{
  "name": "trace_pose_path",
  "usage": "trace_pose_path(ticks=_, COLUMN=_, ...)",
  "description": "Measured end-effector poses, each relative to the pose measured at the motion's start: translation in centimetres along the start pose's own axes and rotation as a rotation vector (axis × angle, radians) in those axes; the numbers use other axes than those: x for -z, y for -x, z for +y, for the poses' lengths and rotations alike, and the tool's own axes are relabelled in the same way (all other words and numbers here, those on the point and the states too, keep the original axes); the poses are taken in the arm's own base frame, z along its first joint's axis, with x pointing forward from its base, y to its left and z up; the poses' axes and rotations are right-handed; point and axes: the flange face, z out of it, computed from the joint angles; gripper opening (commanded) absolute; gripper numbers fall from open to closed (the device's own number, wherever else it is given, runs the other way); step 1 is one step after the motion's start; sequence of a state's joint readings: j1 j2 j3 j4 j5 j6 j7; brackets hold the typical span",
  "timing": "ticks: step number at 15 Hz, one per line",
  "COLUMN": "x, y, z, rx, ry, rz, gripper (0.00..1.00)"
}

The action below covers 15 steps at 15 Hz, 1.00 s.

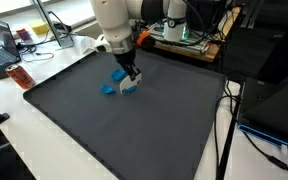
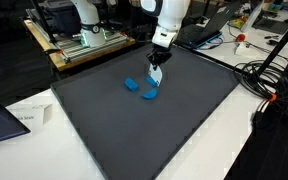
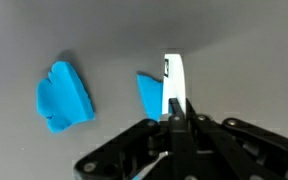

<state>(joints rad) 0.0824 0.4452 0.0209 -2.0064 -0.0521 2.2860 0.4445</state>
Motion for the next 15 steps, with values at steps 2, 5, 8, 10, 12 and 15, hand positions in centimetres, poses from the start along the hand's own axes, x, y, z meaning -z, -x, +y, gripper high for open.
trace_pose_path(ticks=2, x=-0.22, y=-0.14, z=0.17, rx=0.001, ry=-0.004, rz=-0.006, gripper=0.01)
trace_pose_path(ticks=5, x=-0.5, y=-0.33, z=0.5, rx=0.0, ry=-0.008, rz=-0.015, gripper=0.01)
trace_pose_path(ticks=8, x=-0.62, y=-0.31, z=0.66, rx=0.003, ry=-0.007, rz=-0.023, gripper=0.01)
trace_pose_path(ticks=10, x=-0.76, y=-0.25, z=0.69, rx=0.014, ry=-0.006, rz=-0.03, gripper=0.01)
trace_pose_path(ticks=12, x=-0.77, y=-0.24, z=0.71, rx=0.027, ry=-0.005, rz=-0.031, gripper=0.01)
trace_pose_path(ticks=15, x=-0.79, y=-0.21, z=0.82, rx=0.046, ry=-0.005, rz=-0.032, gripper=0.01)
